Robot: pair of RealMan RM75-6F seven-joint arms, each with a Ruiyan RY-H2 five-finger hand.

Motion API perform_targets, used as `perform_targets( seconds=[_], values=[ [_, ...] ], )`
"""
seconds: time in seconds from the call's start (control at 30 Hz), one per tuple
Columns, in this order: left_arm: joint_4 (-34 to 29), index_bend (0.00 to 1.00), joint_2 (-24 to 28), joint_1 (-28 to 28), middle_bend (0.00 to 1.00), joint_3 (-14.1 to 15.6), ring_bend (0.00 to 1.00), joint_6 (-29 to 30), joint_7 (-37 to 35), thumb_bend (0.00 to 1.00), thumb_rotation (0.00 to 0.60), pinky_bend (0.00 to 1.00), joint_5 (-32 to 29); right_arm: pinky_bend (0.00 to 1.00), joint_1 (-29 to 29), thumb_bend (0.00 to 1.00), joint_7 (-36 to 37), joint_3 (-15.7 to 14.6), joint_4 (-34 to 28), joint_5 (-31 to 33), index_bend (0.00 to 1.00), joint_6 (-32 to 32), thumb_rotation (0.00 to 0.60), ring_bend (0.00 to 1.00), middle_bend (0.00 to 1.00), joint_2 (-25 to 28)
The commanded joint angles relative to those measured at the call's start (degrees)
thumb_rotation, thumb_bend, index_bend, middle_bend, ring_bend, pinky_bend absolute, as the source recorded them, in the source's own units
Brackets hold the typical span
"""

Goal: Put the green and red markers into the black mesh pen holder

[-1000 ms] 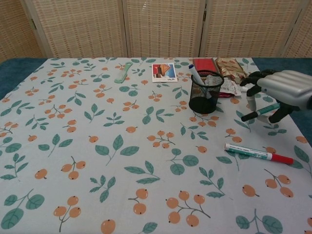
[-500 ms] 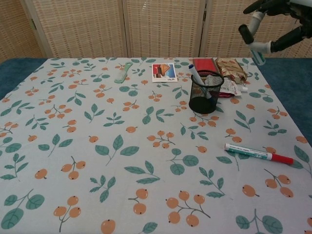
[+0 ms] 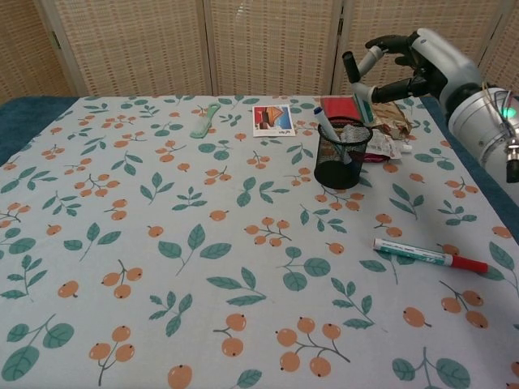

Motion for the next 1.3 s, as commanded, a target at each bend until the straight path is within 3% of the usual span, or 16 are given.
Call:
perform_targets(
  seconds=[0.03, 0.27, 0.33, 0.43, 0.53, 0.73, 0.83, 0.97, 1.1, 1.3],
  values=[
    [0.0, 0.0, 0.3, 0.3, 0.29, 0.1, 0.15, 0.5, -0.6, 0.4, 0.6, 0.29, 0.3, 0.0, 3.0, 0.32, 4.8, 1.3, 6.3, -0.3, 0.65, -1.6, 0.6, 0.0, 0.13, -5.1],
    [0.4, 0.0, 0.6, 0.2, 0.29, -0.3, 0.15, 0.1, -1.6, 0.4, 0.6, 0.29, -0.6, 0.0, 5.4, 0.32, 6.7, 0.3, 15.6, -1.0, 0.62, -5.1, 0.6, 0.0, 0.1, -9.5],
    [0.5, 0.0, 0.6, 0.0, 0.29, -0.4, 0.15, -0.2, -1.6, 0.4, 0.6, 0.29, -1.0, 0.0, 5.2, 0.3, 6.8, -0.4, 16.7, -1.6, 0.46, -5.3, 0.6, 0.0, 0.05, -9.6],
    [0.6, 0.0, 0.5, -0.4, 0.29, -0.7, 0.15, -1.0, -1.5, 0.4, 0.6, 0.29, -1.6, 0.0, 4.5, 0.25, 5.4, -1.4, 16.5, -2.5, 0.13, -5.3, 0.6, 0.0, 0.0, -8.0],
    [0.7, 0.0, 0.2, -0.8, 0.29, -0.7, 0.15, -1.8, -0.9, 0.4, 0.6, 0.29, -1.8, 0.0, 3.5, 0.23, 3.6, -1.5, 13.3, -2.7, 0.0, -5.0, 0.6, 0.0, 0.0, -5.1],
    [0.5, 0.0, -0.2, -1.1, 0.29, -0.5, 0.15, -2.4, 0.1, 0.4, 0.6, 0.29, -2.0, 0.0, 0.4, 0.22, -1.7, -2.8, 2.7, -3.4, 0.0, -3.9, 0.6, 0.0, 0.0, 2.4],
    [0.5, 0.0, -0.2, -1.2, 0.29, -0.8, 0.15, -2.5, 0.0, 0.4, 0.6, 0.29, -2.5, 0.0, -3.0, 0.22, -7.0, -5.9, -6.2, -4.7, 0.0, -2.7, 0.6, 0.0, 0.0, 8.8],
    [0.7, 0.0, -0.3, -1.6, 0.29, -1.1, 0.15, -3.4, -0.1, 0.4, 0.6, 0.29, -3.5, 0.0, -8.0, 0.26, -18.1, -10.8, -20.4, -5.8, 0.17, 0.2, 0.6, 0.0, 0.0, 18.3],
    [0.5, 0.0, -0.4, -1.9, 0.29, -0.9, 0.15, -3.7, 0.3, 0.4, 0.6, 0.29, -3.0, 0.0, -13.0, 0.26, -29.4, -16.8, -34.0, -6.4, 0.22, 3.0, 0.6, 0.0, 0.0, 26.8],
    [0.4, 0.0, -0.4, -2.4, 0.29, -0.5, 0.15, -4.3, 0.1, 0.4, 0.6, 0.29, -1.8, 0.0, -19.4, 0.28, -40.7, -22.5, -41.5, -7.6, 0.29, 10.5, 0.6, 0.0, 0.0, 27.2]
  ],
)
